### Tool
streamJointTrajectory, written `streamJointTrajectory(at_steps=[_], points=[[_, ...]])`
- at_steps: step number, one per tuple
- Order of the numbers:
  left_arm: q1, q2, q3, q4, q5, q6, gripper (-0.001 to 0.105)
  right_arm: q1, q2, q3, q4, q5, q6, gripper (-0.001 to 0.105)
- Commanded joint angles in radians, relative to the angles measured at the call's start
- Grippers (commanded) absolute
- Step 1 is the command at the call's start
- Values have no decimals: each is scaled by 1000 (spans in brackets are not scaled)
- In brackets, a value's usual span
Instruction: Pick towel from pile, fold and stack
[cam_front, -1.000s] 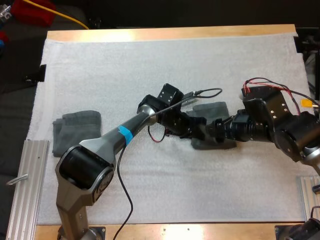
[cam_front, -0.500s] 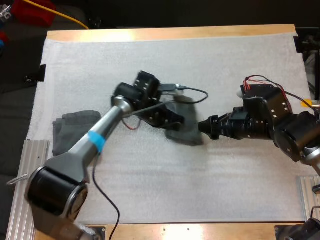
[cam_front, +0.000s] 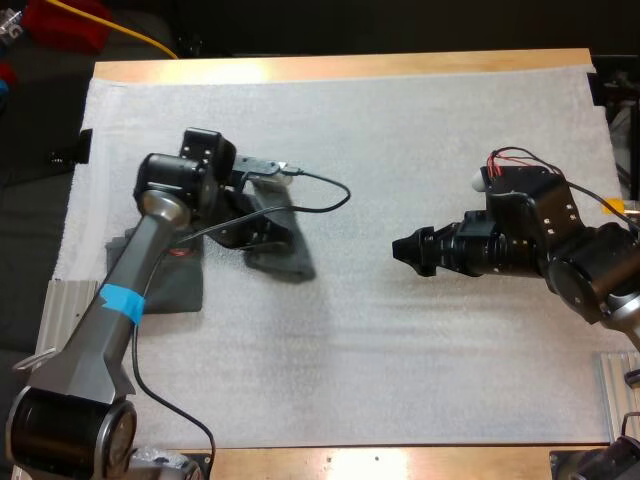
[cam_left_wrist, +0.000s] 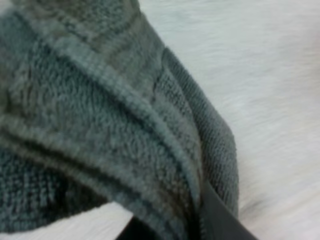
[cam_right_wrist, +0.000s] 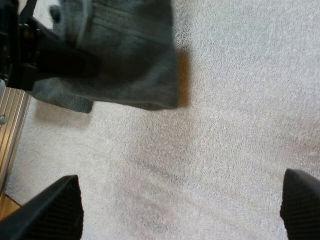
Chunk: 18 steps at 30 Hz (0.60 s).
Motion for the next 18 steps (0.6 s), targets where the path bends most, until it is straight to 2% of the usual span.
streamJointTrajectory(at_steps=[1, 8, 14, 18], points=[[13, -15, -6, 29, -52, 32, 2, 1, -11, -8, -7, -14, 3, 78], [66, -15, -6, 94, -297, 145, 3, 1, -11, -8, -7, -21, 1, 78], [105, -15, -6, 108, -422, 152, 3, 1, -11, -8, -7, -72, 1, 78], [127, -15, -6, 117, -466, 161, 3, 1, -11, -8, -14, -107, 1, 78]])
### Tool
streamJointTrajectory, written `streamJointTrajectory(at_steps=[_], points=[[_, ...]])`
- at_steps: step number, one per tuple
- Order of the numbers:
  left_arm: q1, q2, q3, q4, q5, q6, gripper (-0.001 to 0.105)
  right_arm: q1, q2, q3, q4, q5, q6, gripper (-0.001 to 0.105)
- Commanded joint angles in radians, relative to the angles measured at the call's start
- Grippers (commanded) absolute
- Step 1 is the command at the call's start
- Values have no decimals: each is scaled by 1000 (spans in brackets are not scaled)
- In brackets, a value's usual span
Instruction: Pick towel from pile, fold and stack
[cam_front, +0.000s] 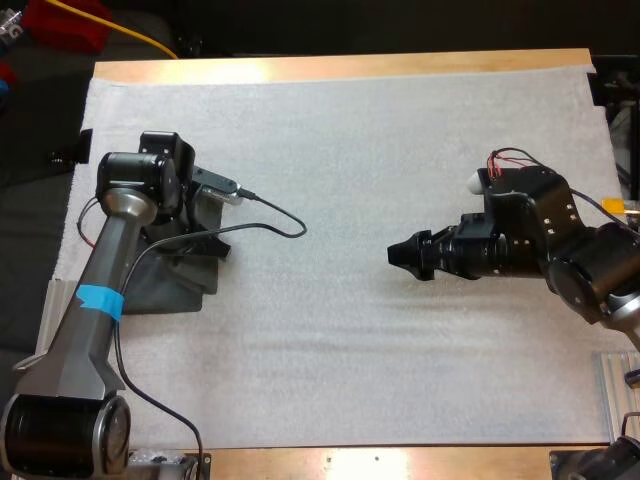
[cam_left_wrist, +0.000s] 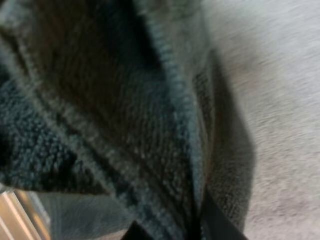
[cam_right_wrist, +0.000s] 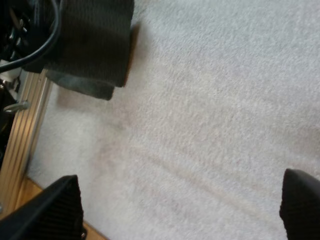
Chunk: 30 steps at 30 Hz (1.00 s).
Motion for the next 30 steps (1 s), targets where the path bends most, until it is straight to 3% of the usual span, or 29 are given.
streamJointTrajectory(at_steps=[1, 3, 9, 17, 25, 30], points=[[7, -12, -6, 13, -35, 5, 3, 1, -11, -7, -22, -36, 1, 78], [19, -12, -6, 12, -74, 5, 3, 1, -11, -6, -35, -56, 1, 78], [64, -12, 13, 10, -77, 5, 3, 1, -11, -6, -49, -63, 1, 78], [138, -12, 136, -68, -108, -23, 5, 1, -11, -6, -49, -85, 1, 78], [203, -12, 192, -148, -137, -42, 22, 1, -11, -6, -49, -86, 1, 78], [207, -12, 193, -170, -192, -46, 55, 1, -11, -6, -49, -86, 1, 78]])
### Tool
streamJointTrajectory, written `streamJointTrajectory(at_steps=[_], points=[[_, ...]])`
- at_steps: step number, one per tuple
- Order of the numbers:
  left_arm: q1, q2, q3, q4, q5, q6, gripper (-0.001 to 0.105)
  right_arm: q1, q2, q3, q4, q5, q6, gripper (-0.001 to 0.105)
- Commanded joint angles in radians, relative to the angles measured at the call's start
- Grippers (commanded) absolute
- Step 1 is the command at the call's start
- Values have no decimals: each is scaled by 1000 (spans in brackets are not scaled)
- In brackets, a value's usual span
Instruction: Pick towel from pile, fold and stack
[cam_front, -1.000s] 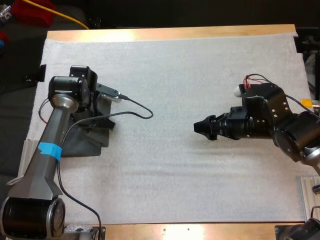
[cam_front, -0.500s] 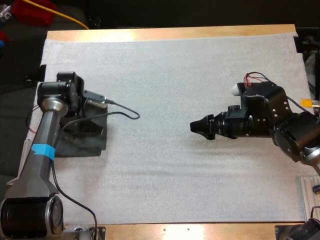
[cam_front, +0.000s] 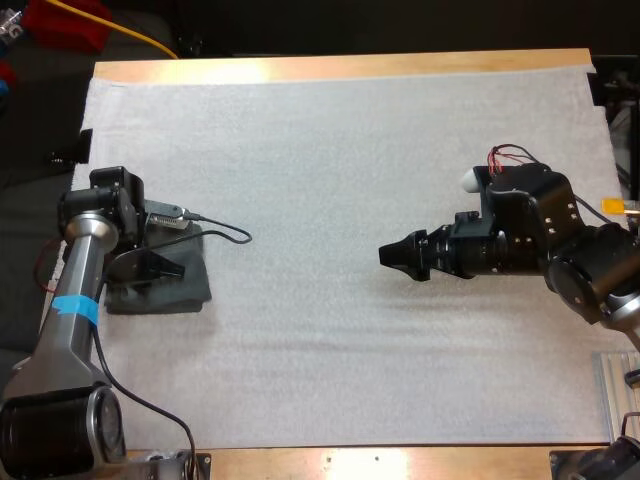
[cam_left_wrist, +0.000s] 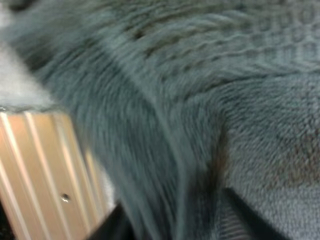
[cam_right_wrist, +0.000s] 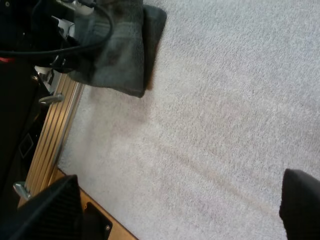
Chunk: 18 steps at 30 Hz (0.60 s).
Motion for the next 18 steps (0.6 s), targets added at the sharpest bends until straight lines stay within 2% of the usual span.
streamJointTrajectory(at_steps=[1, 3, 5, 10, 12, 18], points=[[0, -12, 0, -4, -58, -21, 61, 1, -11, -6, -7, -16, 1, 78], [0, -12, -3, -5, -123, -39, 68, 1, -11, -6, -7, -21, 1, 78], [0, -18, -8, -6, -149, -52, 69, 1, -11, -6, -7, -21, 1, 78], [0, -58, -38, -6, -139, -64, 69, 1, -11, -6, -7, -42, -3, 78], [0, -80, -60, -6, -96, -64, 69, 1, -11, -6, -12, -43, -4, 78], [0, -129, -93, -55, 115, -79, 69, 1, -11, -6, -63, -58, -13, 78]])
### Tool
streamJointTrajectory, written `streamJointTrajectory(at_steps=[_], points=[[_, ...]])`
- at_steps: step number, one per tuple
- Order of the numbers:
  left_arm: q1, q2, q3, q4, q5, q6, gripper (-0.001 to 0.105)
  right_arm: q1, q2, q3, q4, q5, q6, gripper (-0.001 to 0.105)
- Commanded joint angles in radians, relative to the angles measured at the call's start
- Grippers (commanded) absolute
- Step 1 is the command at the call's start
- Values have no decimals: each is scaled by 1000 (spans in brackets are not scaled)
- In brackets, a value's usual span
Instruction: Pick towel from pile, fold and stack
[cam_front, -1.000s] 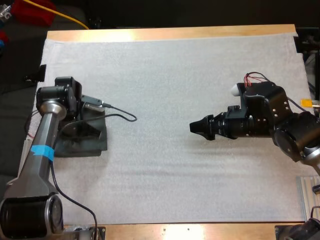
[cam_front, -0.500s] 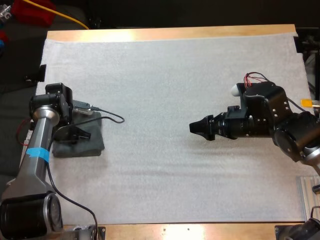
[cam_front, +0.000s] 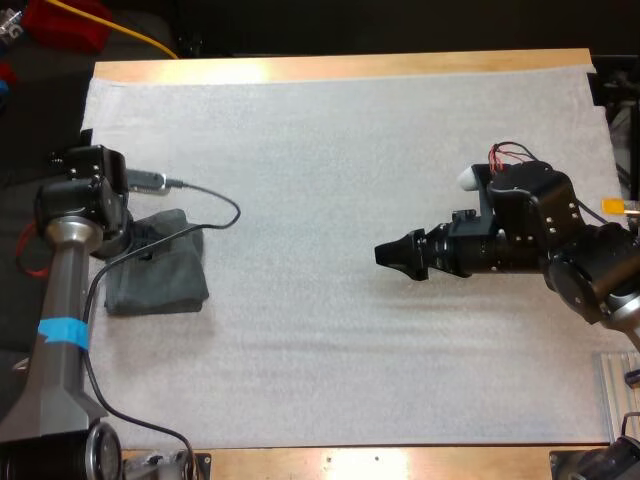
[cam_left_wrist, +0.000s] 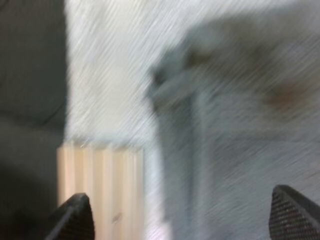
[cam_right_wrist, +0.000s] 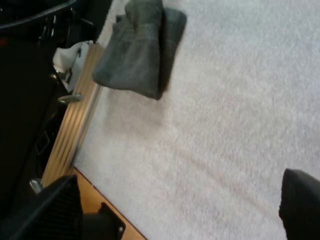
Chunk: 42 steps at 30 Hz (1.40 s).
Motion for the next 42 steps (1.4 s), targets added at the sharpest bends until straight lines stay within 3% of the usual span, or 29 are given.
streamJointTrajectory(at_steps=[1, 5, 11, 25, 32, 42], points=[[0, -5, -4, -26, 58, -17, 69, 1, -11, -6, -27, -16, -12, 78], [0, -5, -1, -86, 170, -59, 69, 1, -11, -6, -69, -16, -8, 78], [0, 18, -2, -178, 173, -104, 69, 1, -11, -6, -77, -16, 2, 78], [0, 241, -2, -227, 175, -109, 69, 1, -11, -6, -77, -16, 6, 78], [0, 334, -2, -220, 270, -107, 69, 1, -11, -6, -77, -16, 6, 78], [0, 269, -6, -186, 271, -107, 69, 1, -11, -6, -77, -16, 6, 78]])
